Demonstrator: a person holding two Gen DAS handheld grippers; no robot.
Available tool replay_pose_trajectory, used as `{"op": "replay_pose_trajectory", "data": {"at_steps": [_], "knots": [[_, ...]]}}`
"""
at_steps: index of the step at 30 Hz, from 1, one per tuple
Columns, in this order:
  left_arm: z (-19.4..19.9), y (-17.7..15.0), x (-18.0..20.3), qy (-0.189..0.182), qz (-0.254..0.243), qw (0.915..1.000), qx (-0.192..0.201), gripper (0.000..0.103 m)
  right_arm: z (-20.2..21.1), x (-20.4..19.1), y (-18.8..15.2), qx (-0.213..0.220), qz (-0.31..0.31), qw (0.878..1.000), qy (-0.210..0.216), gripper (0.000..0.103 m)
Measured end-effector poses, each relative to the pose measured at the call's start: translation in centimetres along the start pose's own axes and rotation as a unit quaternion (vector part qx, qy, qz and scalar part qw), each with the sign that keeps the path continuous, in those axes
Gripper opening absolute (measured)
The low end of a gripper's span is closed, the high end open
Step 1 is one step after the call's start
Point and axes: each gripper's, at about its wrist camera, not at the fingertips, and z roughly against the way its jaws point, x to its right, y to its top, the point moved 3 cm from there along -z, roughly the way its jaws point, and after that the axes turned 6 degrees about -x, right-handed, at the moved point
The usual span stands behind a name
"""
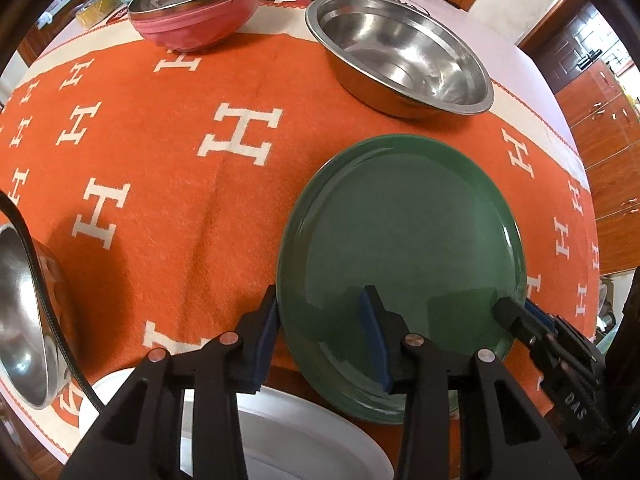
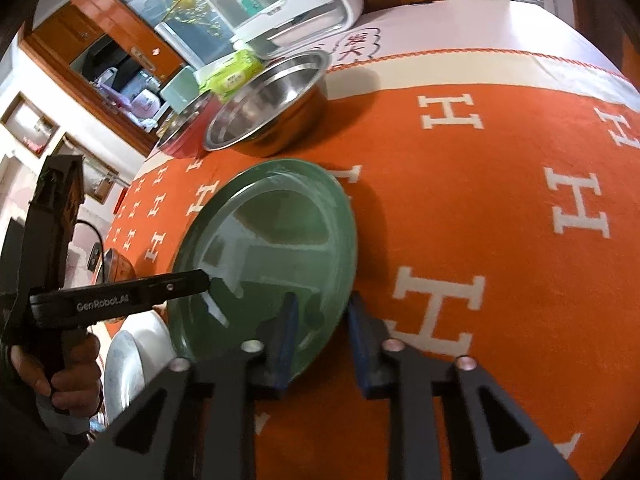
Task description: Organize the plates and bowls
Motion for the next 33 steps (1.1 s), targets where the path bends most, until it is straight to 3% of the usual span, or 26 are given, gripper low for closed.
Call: {"op": "replay_pose_trajectory", "data": {"at_steps": [13,19,33], "knots": [[0.5,-0.5,-0.4,-0.009,0.008,0.9999,-0.001,0.035,0.6,-0.1,-0.7,-0.014,-0.017,1.0,-0.009,0.012],[1.8,-1.2,-0.2,-0.019,0.002,0.9998,0.01,0.034,2.0,-0.4,-1.0,0.005,-0.016,1.0,-0.016,0.012],[6.9,-4.6,-0.6,-0.058,0.005,0.9967,0.057,0.022,6.4,-2.5,-2.1,0.059,0.01,0.998,-0.03,0.012]]}}
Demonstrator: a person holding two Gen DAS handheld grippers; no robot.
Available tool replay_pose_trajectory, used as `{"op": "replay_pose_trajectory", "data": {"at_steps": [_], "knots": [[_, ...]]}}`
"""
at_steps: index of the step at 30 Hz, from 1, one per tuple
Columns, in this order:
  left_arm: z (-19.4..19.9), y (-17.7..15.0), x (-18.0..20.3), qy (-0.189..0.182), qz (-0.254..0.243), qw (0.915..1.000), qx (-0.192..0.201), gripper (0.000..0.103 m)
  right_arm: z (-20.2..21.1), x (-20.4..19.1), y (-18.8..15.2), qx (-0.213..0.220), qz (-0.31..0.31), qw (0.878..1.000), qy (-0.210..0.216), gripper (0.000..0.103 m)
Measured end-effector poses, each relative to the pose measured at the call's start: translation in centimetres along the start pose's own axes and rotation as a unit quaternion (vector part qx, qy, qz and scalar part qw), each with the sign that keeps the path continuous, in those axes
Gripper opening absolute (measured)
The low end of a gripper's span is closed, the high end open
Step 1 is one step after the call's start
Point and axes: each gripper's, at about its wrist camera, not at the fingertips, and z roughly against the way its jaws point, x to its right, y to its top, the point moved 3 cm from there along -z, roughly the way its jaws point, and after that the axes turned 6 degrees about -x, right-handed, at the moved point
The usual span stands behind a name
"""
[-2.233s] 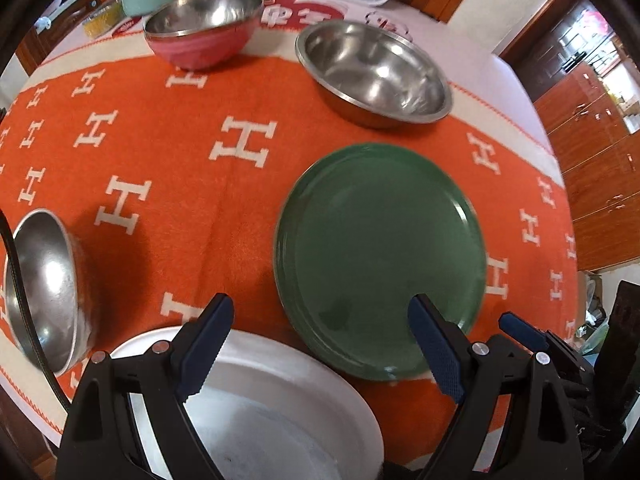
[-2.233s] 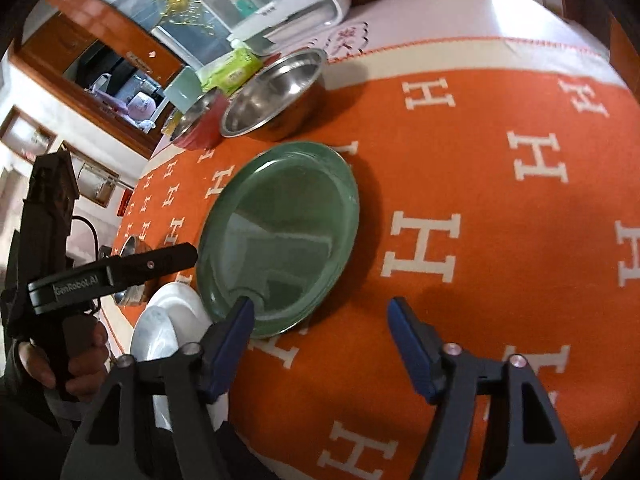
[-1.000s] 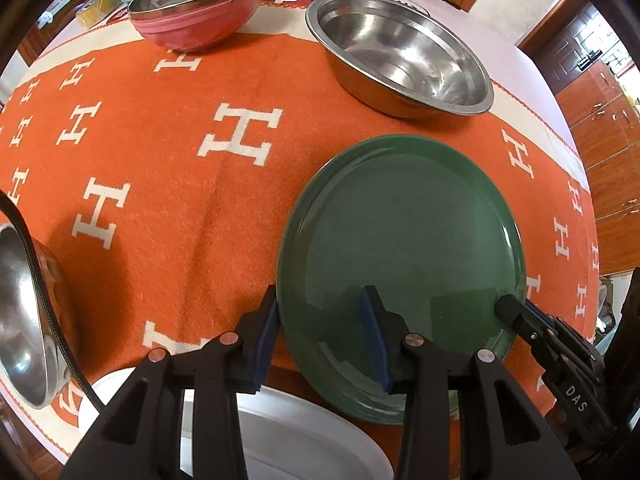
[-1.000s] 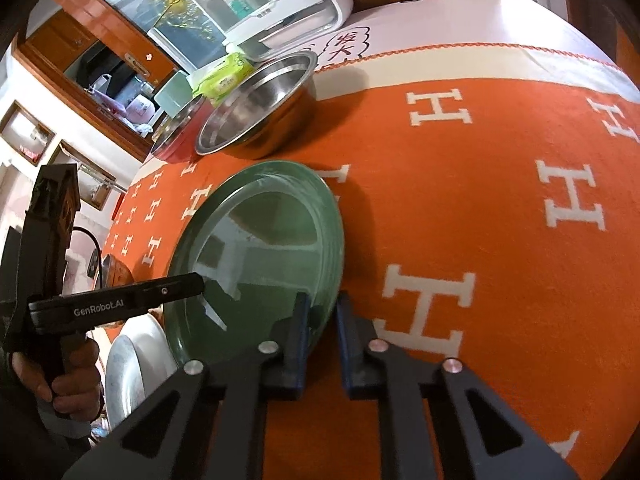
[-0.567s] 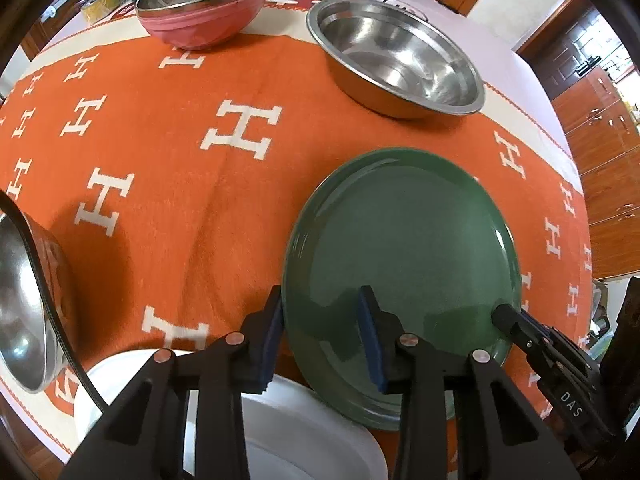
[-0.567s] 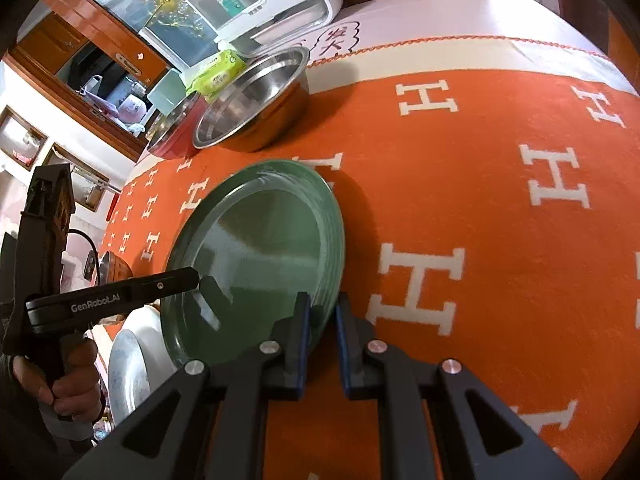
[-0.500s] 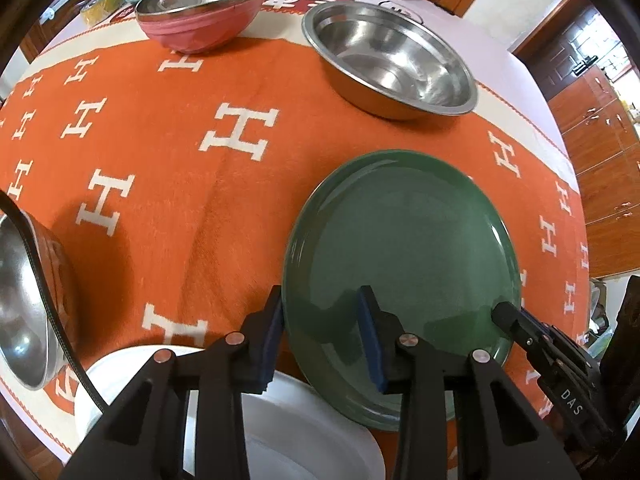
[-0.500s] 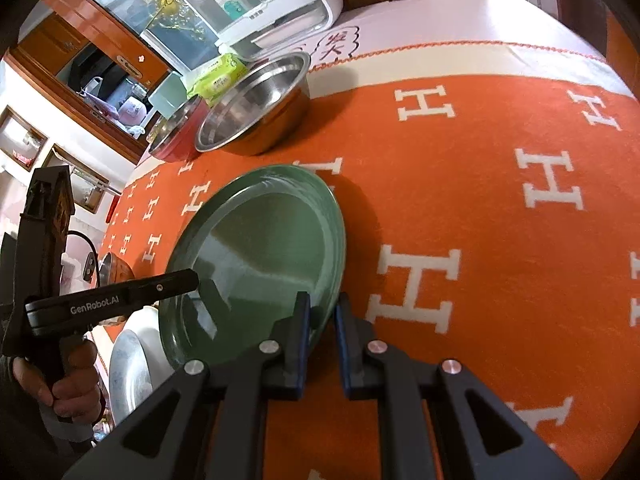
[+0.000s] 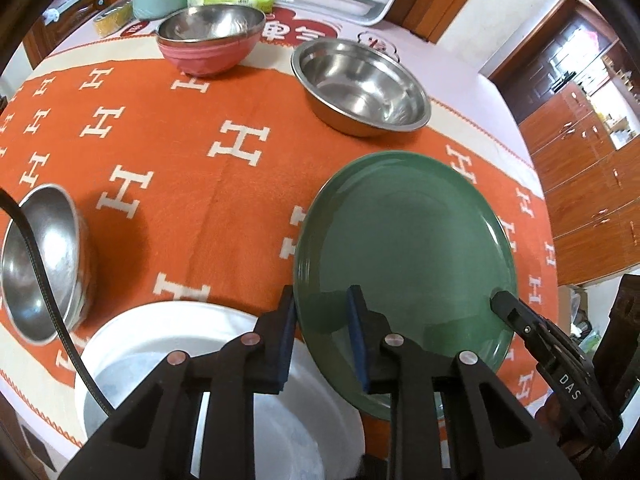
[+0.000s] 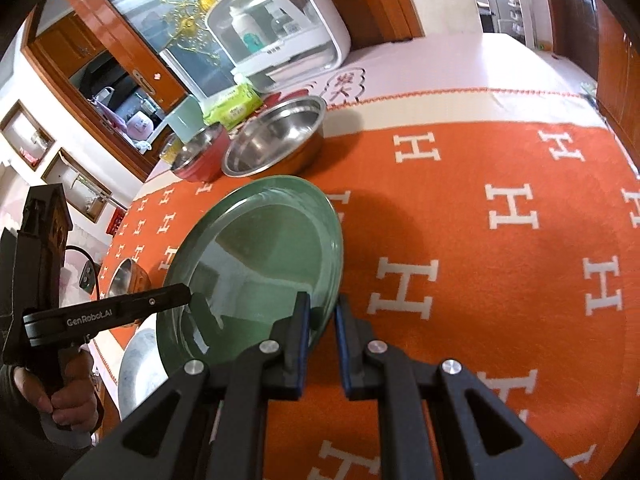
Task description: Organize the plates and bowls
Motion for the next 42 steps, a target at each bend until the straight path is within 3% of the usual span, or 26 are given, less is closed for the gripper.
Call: {"op": "replay_pose_trajectory", "data": {"at_steps": [12,25,33,42], "knots": [[4.6,-3.4,-0.8,-0.014,0.004,0.9982,0.058,0.021,3.4,-3.4,-1.2,0.039,0.054,0.998,0.0,0.012],[8.4,-7.1,-2.7,-0.007,0.018,0.9954,0.094,0.021,5.4,-7.2,-3.1,0.057,0.104,0.993,0.011,0.012],[10.1,-9.4,-4.7,0.01,0.04,0.9935,0.106,0.021,5.2,-9.5,-4.4,0.049,0.134,0.989,0.022,0.013],[10.3,-11.8,-8.2,0.033,0.085,0.9914,0.095,0.021,3.4,-12.2,-6.4,0.013,0.165,0.986,0.036,0.014]]}}
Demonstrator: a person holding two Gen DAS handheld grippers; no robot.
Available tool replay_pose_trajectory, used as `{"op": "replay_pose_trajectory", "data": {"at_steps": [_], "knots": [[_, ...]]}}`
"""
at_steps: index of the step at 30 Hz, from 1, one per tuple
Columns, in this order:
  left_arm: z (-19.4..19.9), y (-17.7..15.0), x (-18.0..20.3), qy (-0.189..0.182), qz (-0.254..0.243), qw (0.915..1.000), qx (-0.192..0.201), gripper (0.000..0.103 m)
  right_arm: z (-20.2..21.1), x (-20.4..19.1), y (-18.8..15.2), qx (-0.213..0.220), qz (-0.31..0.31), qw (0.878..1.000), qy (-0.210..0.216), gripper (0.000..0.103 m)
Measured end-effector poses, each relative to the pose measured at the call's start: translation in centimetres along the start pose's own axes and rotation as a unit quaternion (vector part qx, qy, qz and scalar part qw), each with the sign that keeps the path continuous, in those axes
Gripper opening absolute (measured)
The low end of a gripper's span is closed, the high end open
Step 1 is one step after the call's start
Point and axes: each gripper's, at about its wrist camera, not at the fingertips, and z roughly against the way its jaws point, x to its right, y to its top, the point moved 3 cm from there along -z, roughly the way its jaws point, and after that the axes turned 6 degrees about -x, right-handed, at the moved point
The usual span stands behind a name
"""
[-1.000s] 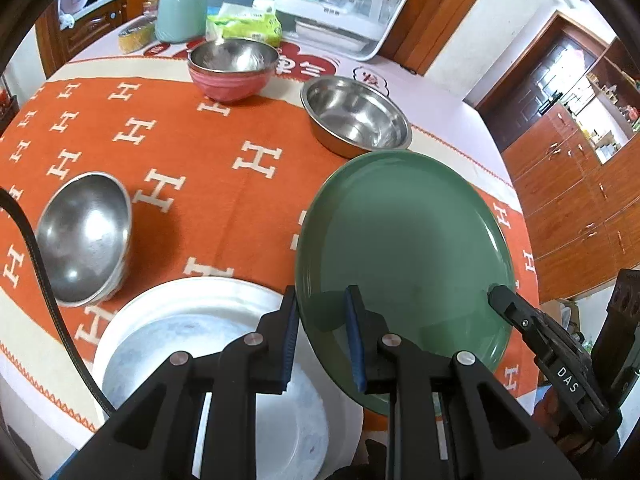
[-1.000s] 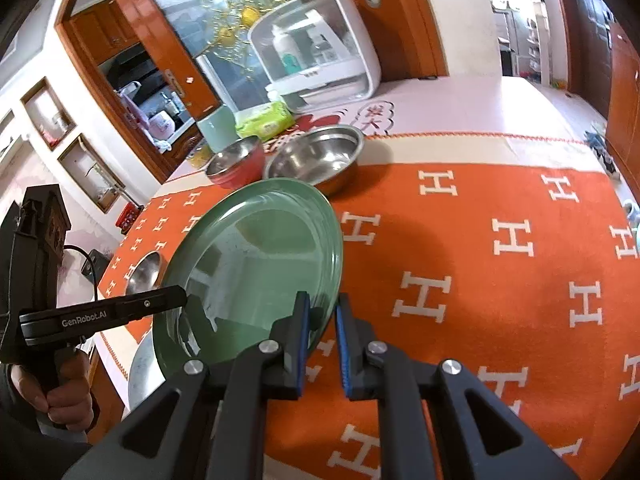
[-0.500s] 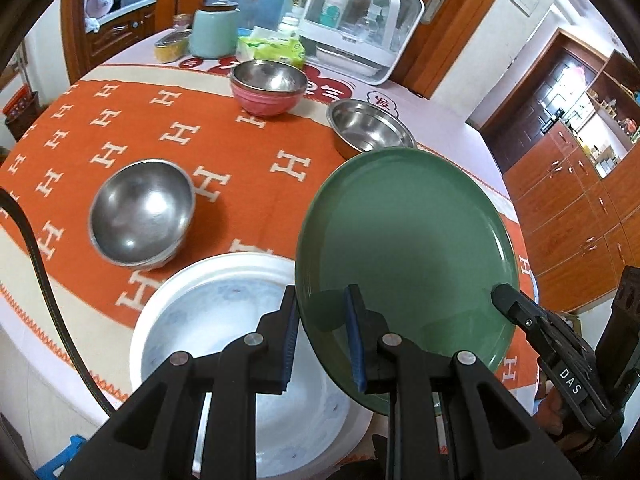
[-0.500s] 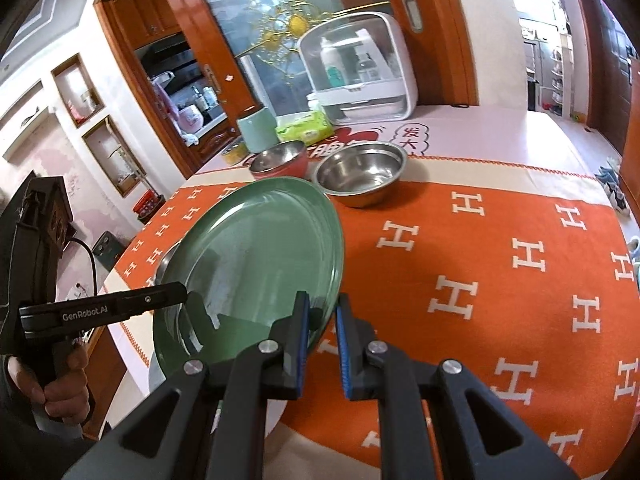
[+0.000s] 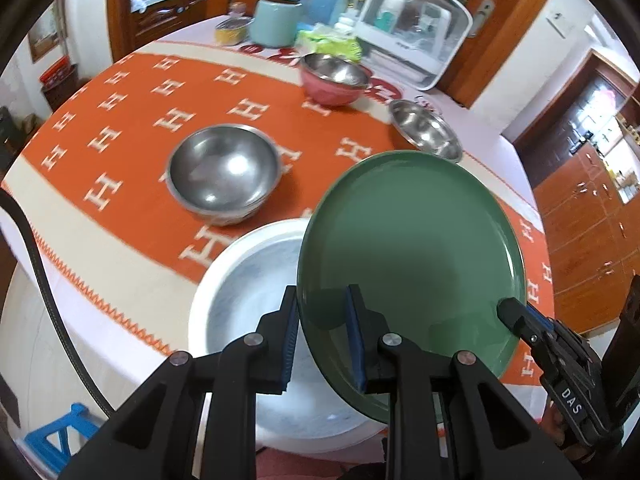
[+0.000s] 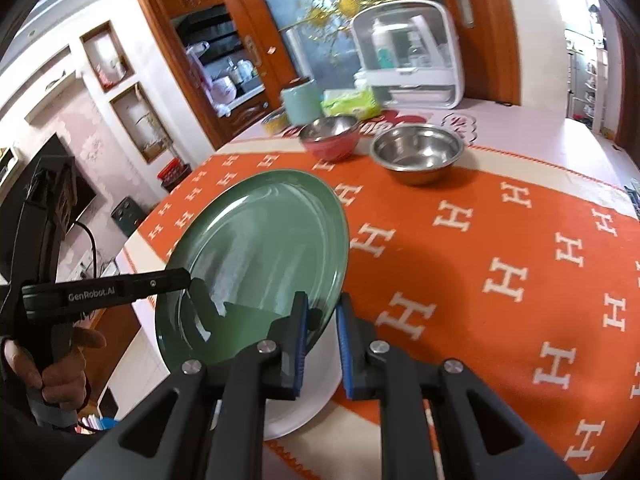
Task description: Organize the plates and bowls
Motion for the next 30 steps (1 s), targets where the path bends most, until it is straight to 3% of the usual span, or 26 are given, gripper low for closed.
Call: {"op": "replay_pose_trajectory", "data": {"at_steps": [19,30], "knots": [[-3.4,-2.5,-3.8,0.043,0.029,0.9969,-0.059,0.021,-4.7,-1.9,-3.8,-0.091,0.001,0.996,0.012,0.018],[-4.8,-2.9,-4.9,0.062,0.043,0.9935,-0.085,0.021,-5.7,-1.9,-4.2,-0.102,-0.007,0.994,0.021,0.018]]}}
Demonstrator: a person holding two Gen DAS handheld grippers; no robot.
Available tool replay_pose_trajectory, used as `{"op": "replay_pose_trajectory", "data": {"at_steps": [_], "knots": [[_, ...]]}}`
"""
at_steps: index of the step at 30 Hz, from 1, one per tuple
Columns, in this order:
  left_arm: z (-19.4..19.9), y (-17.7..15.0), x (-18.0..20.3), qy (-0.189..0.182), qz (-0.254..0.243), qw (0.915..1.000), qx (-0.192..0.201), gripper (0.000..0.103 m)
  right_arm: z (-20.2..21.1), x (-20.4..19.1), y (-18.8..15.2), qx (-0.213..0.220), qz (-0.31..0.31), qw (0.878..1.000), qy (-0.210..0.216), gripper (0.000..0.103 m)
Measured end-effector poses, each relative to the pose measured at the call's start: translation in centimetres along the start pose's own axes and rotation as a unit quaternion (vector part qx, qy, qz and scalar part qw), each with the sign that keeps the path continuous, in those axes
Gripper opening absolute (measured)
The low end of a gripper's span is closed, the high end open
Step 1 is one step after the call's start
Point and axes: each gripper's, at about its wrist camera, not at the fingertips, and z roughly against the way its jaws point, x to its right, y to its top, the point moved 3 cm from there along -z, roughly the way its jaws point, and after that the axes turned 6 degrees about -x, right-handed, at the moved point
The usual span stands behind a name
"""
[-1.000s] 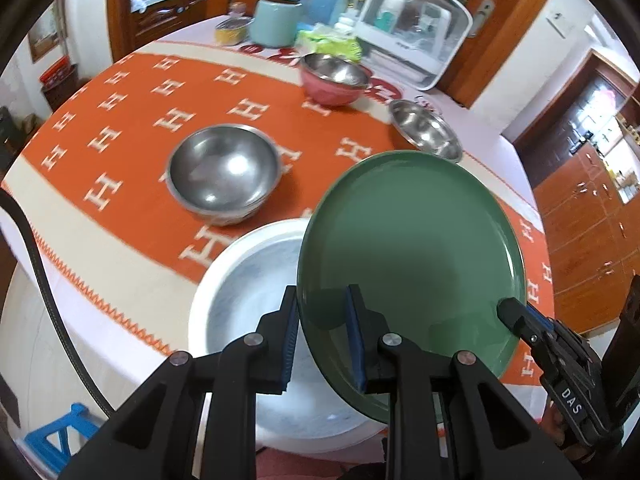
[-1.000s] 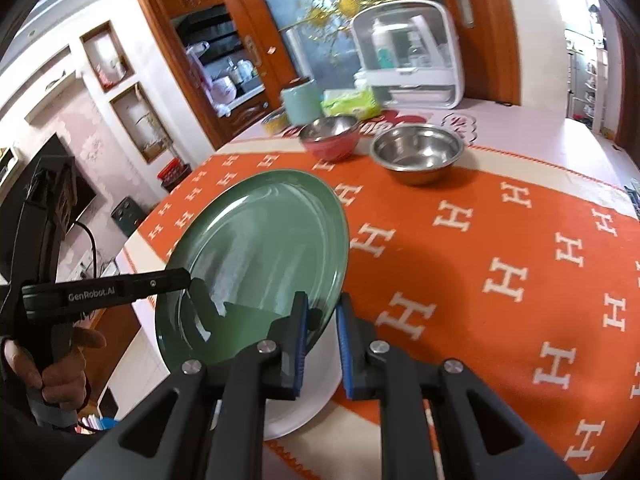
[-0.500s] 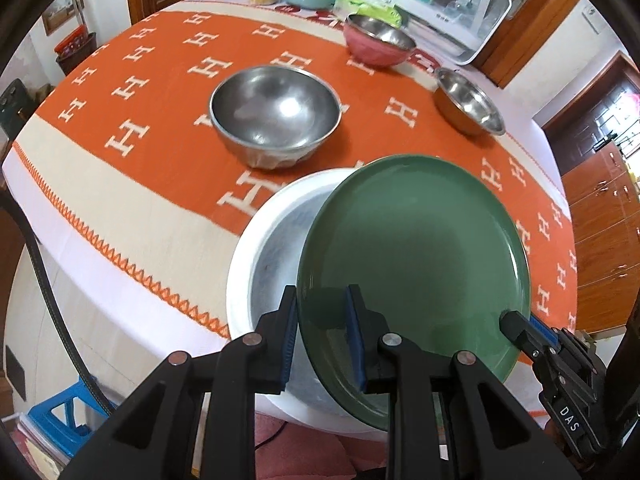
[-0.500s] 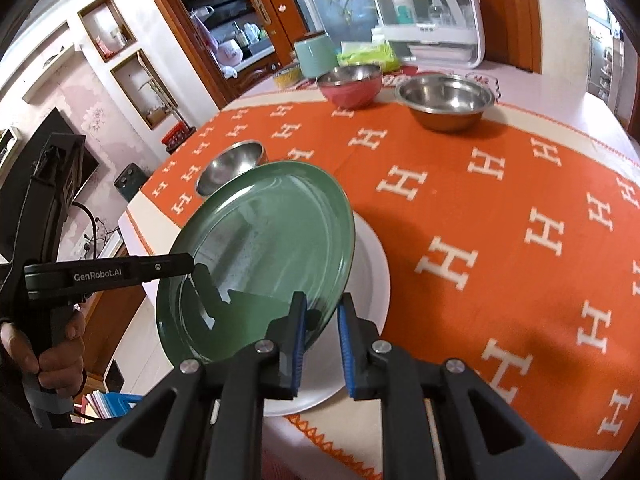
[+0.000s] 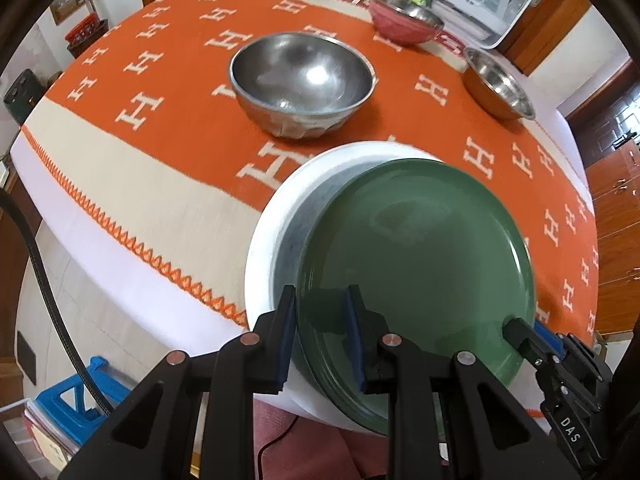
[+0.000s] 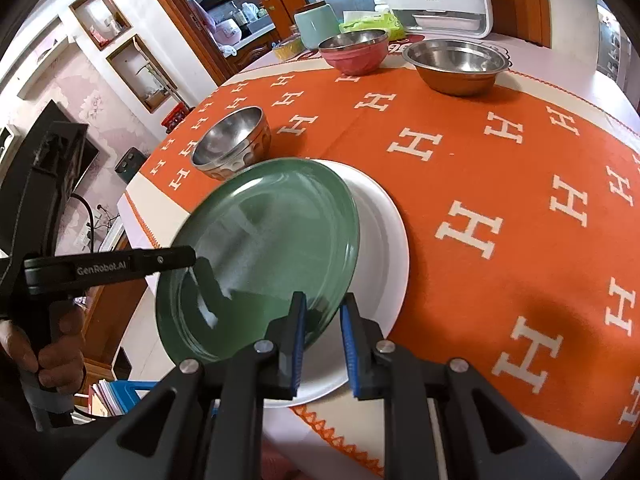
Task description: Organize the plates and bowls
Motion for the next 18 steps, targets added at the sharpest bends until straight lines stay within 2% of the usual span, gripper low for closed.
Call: {"op": "replay_pose_trajectory", "data": {"at_steps": [13,18], "knots": [[0.9,0.5,1.1,-0.002,-0.019,0.9997,0.013,0.026,0.6,-0.3,0.4,0.01,0.008,1.0,0.0,0.02],[1.5,1.1,1.7,-0.005,-0.027,0.9995,0.017,0.03,1.9,0.2,1.3,0.034,-0.007,0.999,0.016,0.023]]}}
